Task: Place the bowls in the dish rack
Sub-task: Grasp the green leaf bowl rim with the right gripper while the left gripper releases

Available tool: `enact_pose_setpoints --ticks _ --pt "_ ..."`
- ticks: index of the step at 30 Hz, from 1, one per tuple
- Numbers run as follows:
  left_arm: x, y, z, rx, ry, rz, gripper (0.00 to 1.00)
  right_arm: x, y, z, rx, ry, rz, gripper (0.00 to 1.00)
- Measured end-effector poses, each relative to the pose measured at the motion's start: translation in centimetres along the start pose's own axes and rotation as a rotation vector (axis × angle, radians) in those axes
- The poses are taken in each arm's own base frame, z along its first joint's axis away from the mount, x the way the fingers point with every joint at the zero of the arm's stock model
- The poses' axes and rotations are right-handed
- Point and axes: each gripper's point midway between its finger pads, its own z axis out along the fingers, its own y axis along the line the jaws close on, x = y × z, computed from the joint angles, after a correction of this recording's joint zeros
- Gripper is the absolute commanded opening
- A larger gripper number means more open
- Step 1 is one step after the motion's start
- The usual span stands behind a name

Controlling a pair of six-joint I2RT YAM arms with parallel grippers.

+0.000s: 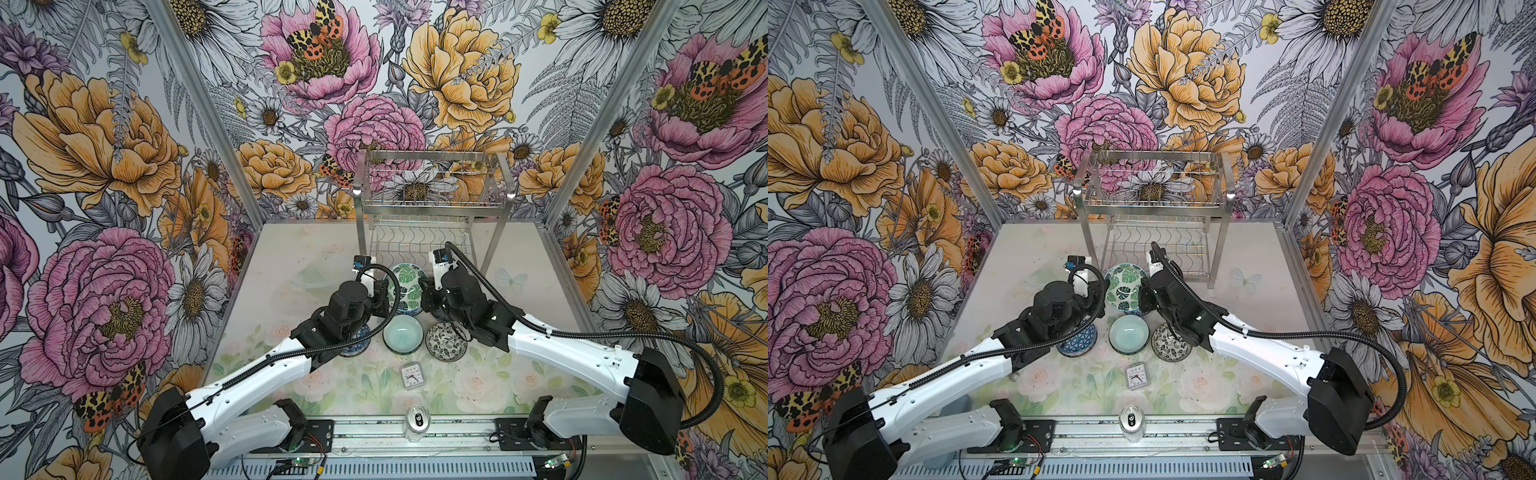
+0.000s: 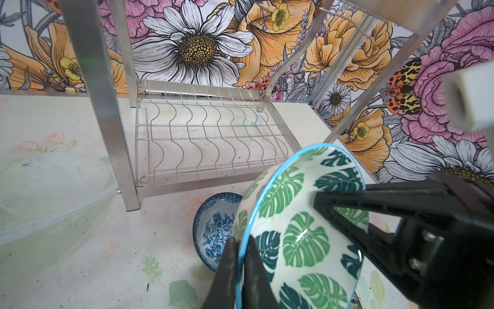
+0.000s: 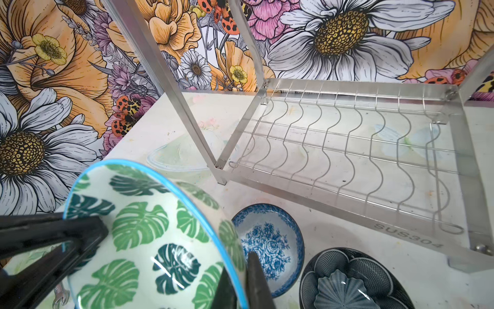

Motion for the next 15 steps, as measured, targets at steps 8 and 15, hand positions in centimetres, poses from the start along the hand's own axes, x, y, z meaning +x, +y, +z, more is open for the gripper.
enact_pose_setpoints --ticks 8,15 --pt "-3.3 4.6 -1.4 -0.175 -0.032 0.140 0.99 -1.2 -3.1 -1.6 0.183 -0.034 -0.183 0.00" --pt "-4.8 13.9 -3.4 -0.401 -0.105 0.129 0.99 -2.7 -7.6 -0.3 0.544 -0.009 -0.473 0.00"
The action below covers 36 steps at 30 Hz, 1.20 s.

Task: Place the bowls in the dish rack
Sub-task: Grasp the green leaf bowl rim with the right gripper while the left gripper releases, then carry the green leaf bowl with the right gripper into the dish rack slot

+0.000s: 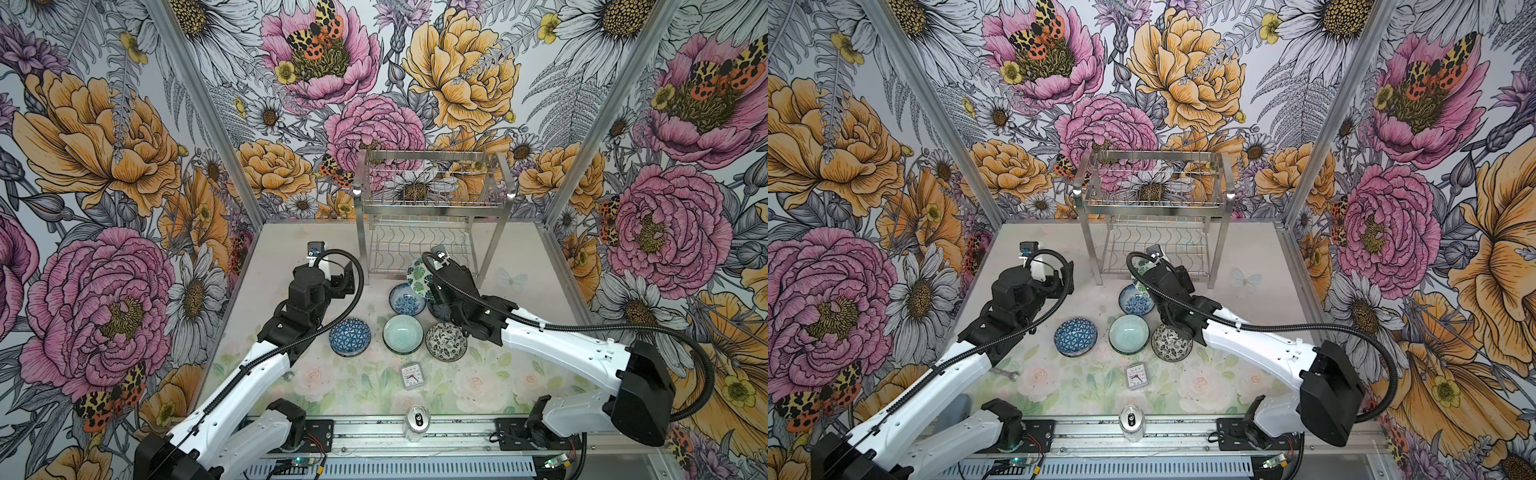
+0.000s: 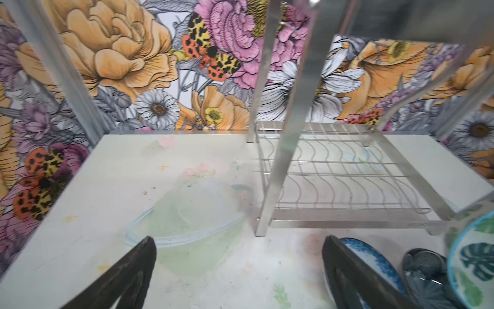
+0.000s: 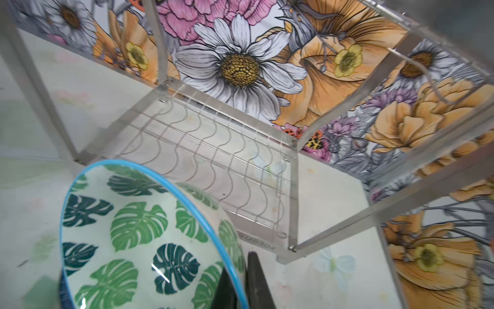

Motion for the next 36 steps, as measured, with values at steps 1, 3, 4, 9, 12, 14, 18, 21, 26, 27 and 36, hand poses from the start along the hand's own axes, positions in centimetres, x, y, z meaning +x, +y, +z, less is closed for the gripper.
enact_pose_setpoints --ticks 1,3,4,9,12,14,18,21,26,27,36 --pt "0.6 0.4 0.3 -0.010 0.010 0.006 0.99 0.1 -0.2 0.5 0.036 0.002 -0.029 0.00" --pt "1.6 0.8 0.9 -0.011 0.033 0.022 0.99 0.4 -0.8 1.7 0.124 0.012 -0.104 0.00" --pt "2.0 1.0 1.2 -0.010 0.042 0.028 0.99 0.5 -1.0 2.3 0.159 0.017 -0.133 0.00" --pt "3.4 1.0 2.7 0.016 0.060 0.057 0.99 1.3 -3.0 6.1 0.331 0.071 -0.232 0.00" --pt "4.3 0.8 3.2 0.044 0.063 0.075 0.99 1.5 -4.3 8.2 0.403 0.101 -0.254 0.00" --pt "4.9 0.4 3.4 0.072 0.063 0.088 0.99 1.3 -4.9 9.8 0.444 0.119 -0.267 0.00" --pt "5.2 -0.3 3.4 0.118 0.059 0.102 0.99 0.9 -5.5 13.1 0.512 0.144 -0.296 0.00" --pt "4.8 -0.6 3.4 0.136 0.046 0.100 0.99 1.2 -5.2 15.4 0.547 0.169 -0.332 0.00" --pt "4.2 -1.1 3.2 0.143 0.083 0.069 0.99 1.7 -5.2 18.8 0.603 0.216 -0.388 0.00" --pt "3.5 -1.3 3.1 0.147 0.086 0.056 0.99 1.6 -5.3 19.2 0.613 0.221 -0.394 0.00" --pt "-4.8 -3.9 -0.2 0.161 0.079 -0.011 0.99 0.1 -7.6 22.9 0.695 0.247 -0.415 0.00"
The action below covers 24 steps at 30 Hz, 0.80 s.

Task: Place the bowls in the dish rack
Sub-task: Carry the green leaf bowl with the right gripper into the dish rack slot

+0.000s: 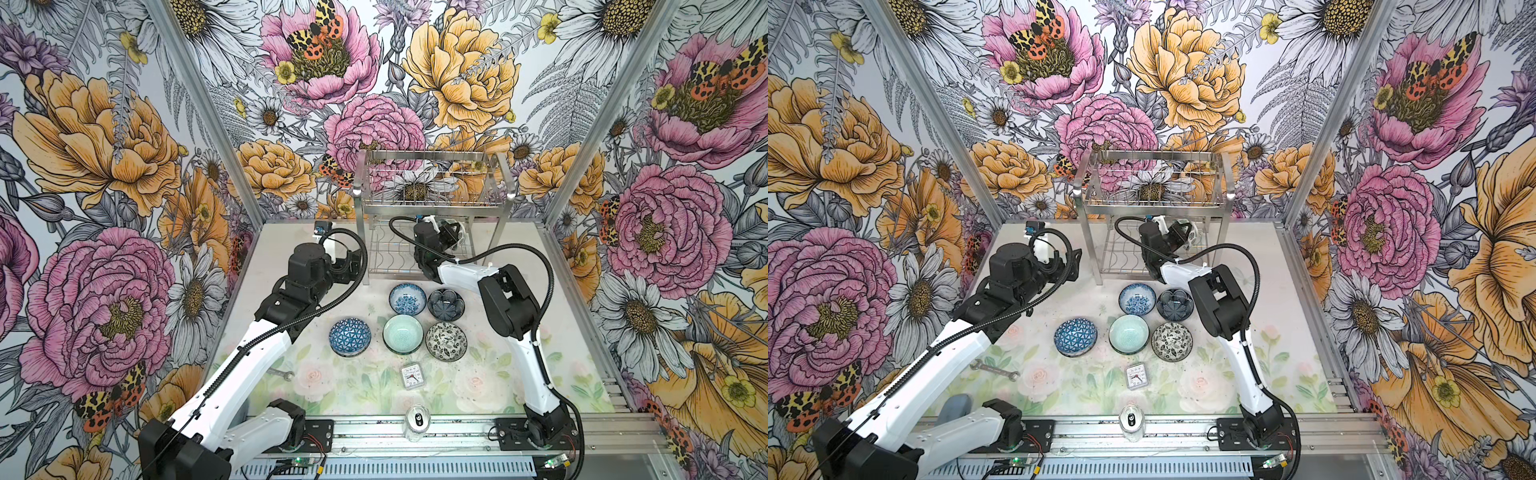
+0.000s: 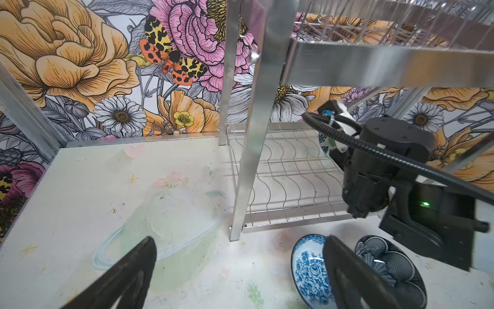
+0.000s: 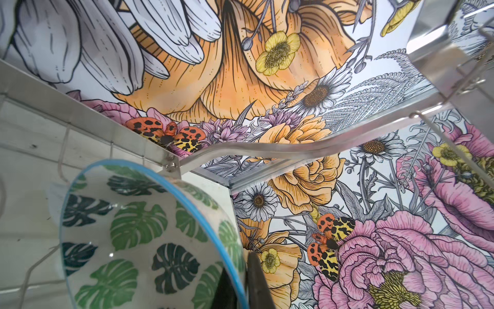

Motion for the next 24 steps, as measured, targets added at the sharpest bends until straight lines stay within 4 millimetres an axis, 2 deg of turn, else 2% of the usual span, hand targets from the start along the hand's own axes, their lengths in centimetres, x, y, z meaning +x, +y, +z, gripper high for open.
enact_pose_setpoints --ticks 5,8,13,24 --pt "1.2 0.4 -0.9 -0.012 0.115 0.008 0.99 0.2 -0.4 2.4 0.034 0.025 -0.016 0.00" --pt "1.9 1.4 -1.0 -0.019 0.163 0.001 0.99 0.6 -0.4 3.6 0.050 0.046 -0.029 0.00" --pt "3.5 3.0 -0.5 -0.030 0.235 -0.008 0.99 1.2 0.7 5.5 0.060 0.068 -0.043 0.00" --pt "4.3 2.6 -1.0 0.003 0.260 0.011 0.99 1.1 2.6 6.1 0.029 0.091 -0.060 0.00"
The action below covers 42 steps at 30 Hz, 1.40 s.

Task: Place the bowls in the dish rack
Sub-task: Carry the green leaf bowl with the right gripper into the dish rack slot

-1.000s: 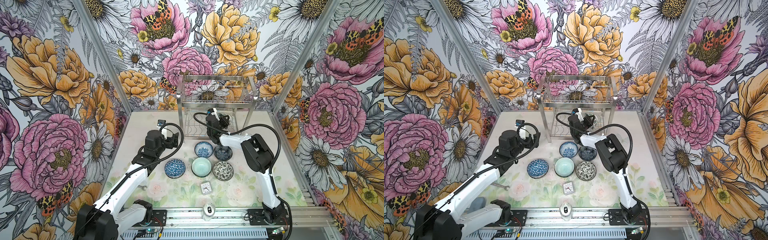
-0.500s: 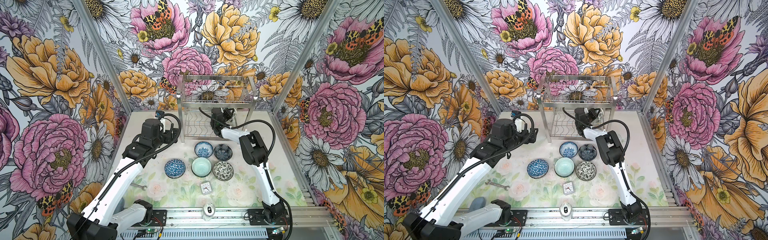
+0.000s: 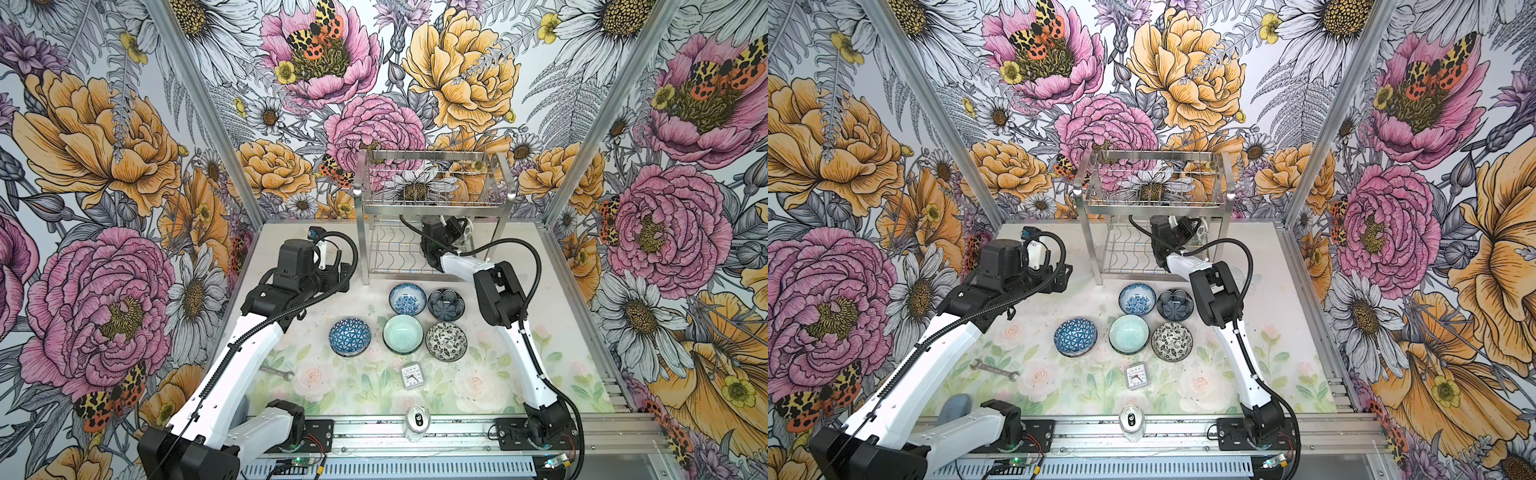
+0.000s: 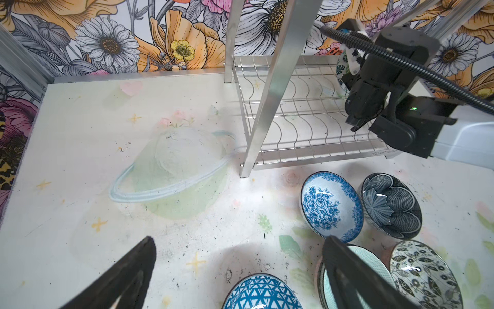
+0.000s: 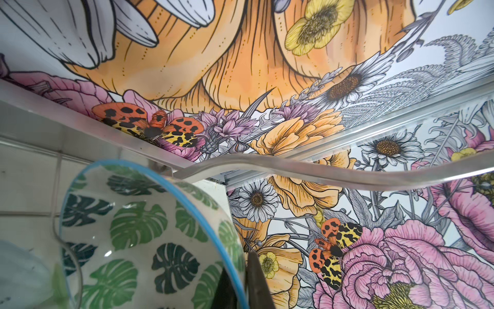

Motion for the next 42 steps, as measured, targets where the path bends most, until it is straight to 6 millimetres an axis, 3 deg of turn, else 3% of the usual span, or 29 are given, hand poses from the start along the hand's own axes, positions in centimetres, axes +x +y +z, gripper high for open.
enact_pose_setpoints --ticks 3,16,24,29,34,42 --pt "0.0 0.0 0.0 0.002 0.002 0.000 0.99 0.1 0.2 0.0 -0.022 0.013 0.030 0.09" --pt "0.1 -0.3 0.0 0.017 0.005 0.002 0.99 1.4 1.4 -0.2 -0.094 0.058 0.145 0.26" --pt "0.3 -0.2 0.1 0.017 0.011 0.002 0.99 1.6 2.1 -0.4 -0.135 0.056 0.136 0.49" --pt "0.3 -0.2 0.1 0.017 0.011 0.003 0.99 1.3 1.8 -0.9 -0.168 0.038 0.138 0.68" --pt "0.3 -0.2 0.1 0.017 0.011 0.003 0.99 0.8 0.5 -2.5 -0.214 0.005 0.143 0.99" --pt "0.3 -0.2 0.1 0.016 0.011 0.003 0.99 -0.1 -3.2 -7.6 -0.313 -0.110 0.180 1.00"
